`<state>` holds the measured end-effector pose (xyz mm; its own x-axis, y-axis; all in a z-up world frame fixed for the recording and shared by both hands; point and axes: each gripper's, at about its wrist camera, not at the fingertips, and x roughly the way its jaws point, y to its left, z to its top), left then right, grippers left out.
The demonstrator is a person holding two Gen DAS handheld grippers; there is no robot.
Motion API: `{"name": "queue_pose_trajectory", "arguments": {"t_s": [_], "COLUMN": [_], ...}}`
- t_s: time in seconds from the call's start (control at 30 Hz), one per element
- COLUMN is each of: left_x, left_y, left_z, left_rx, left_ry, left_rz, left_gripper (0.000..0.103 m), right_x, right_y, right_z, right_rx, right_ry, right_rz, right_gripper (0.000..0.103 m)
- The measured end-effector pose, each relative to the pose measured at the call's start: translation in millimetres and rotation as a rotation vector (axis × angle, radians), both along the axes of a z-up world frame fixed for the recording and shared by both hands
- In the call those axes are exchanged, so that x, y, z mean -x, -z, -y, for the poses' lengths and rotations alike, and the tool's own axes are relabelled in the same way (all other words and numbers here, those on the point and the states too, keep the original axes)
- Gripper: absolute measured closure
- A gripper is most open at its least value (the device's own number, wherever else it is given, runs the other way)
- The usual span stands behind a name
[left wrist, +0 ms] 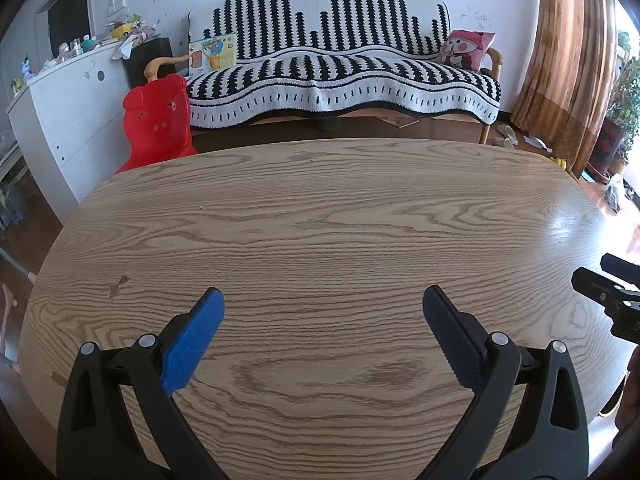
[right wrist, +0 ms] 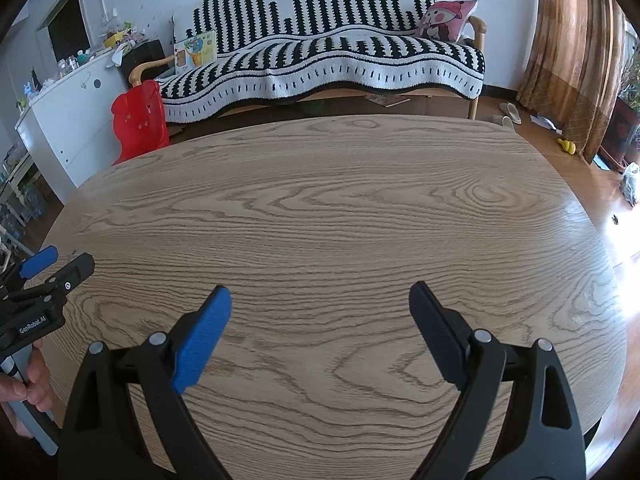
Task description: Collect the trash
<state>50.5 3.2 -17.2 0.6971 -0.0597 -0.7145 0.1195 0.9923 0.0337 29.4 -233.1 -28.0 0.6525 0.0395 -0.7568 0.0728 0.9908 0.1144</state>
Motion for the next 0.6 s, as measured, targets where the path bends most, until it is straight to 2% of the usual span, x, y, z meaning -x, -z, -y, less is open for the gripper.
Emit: {"name": "queue_pose_trajectory", "arguments": {"t_s": [0.6], "left_x": [0.3], "left_y": [-0.1], "left_z": [-0.4], "left_rx": [0.0], "left_ry": [-0.001], "left_rz": [-0.002], "left_gripper": [0.007], "right_x": [-0.6], "right_y": [-0.9], "right_z": [-1.0], "right_rx": [0.001], "right_ry": [0.0], "right_rz": [0.001], "right_gripper": [0.016]}}
